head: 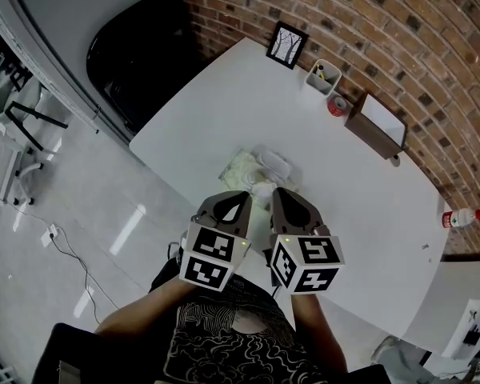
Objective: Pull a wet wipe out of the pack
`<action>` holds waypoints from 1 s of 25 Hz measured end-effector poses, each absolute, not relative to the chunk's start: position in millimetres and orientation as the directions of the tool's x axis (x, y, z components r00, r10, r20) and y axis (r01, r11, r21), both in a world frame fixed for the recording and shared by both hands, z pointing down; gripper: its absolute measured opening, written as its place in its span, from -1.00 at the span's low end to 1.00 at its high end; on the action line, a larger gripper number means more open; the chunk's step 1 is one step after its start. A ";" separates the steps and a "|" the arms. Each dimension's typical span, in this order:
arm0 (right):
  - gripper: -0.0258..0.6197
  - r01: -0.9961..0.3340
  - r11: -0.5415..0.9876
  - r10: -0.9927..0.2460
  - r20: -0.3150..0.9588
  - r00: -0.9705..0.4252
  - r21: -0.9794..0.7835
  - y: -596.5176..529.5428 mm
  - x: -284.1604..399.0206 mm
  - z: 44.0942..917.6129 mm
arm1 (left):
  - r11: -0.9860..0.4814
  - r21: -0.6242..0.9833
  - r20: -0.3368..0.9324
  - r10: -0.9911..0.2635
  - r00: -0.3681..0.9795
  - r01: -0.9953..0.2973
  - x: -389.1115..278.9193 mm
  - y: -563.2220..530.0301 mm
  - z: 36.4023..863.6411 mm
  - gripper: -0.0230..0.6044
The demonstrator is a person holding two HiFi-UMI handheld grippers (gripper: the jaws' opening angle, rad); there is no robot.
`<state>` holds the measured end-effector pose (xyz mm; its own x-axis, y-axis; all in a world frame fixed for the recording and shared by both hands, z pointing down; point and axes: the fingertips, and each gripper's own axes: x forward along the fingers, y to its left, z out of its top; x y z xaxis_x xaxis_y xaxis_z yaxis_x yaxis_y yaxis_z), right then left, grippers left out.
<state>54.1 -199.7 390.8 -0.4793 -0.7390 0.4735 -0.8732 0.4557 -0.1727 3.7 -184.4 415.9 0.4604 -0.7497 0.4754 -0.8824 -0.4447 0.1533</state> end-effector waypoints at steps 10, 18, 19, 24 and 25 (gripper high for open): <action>-0.87 -0.863 0.480 -0.756 0.425 -0.498 -0.159 -184.3 56.8 368.9 | -0.424 0.147 0.463 -0.769 0.441 -0.894 5.4 -168.8 410.4 -0.88; -0.87 -0.855 0.492 -0.751 0.415 -0.513 -0.165 -166.2 61.5 365.0 | -0.396 0.149 0.443 -0.792 0.419 -0.906 8.2 -156.6 404.7 -0.88; -0.87 -0.854 0.494 -0.751 0.415 -0.514 -0.164 -163.5 62.0 364.6 | -0.394 0.149 0.439 -0.796 0.417 -0.907 8.9 -154.5 403.4 -0.89; -0.87 -0.854 0.497 -0.747 0.425 -0.512 -0.154 -151.3 65.2 364.6 | -0.382 0.153 0.422 -0.809 0.410 -0.912 13.2 -146.3 397.4 -0.89; -0.87 -0.853 0.498 -0.746 0.426 -0.512 -0.154 -149.0 66.0 364.6 | -0.380 0.154 0.420 -0.810 0.409 -0.912 14.4 -144.8 396.8 -0.89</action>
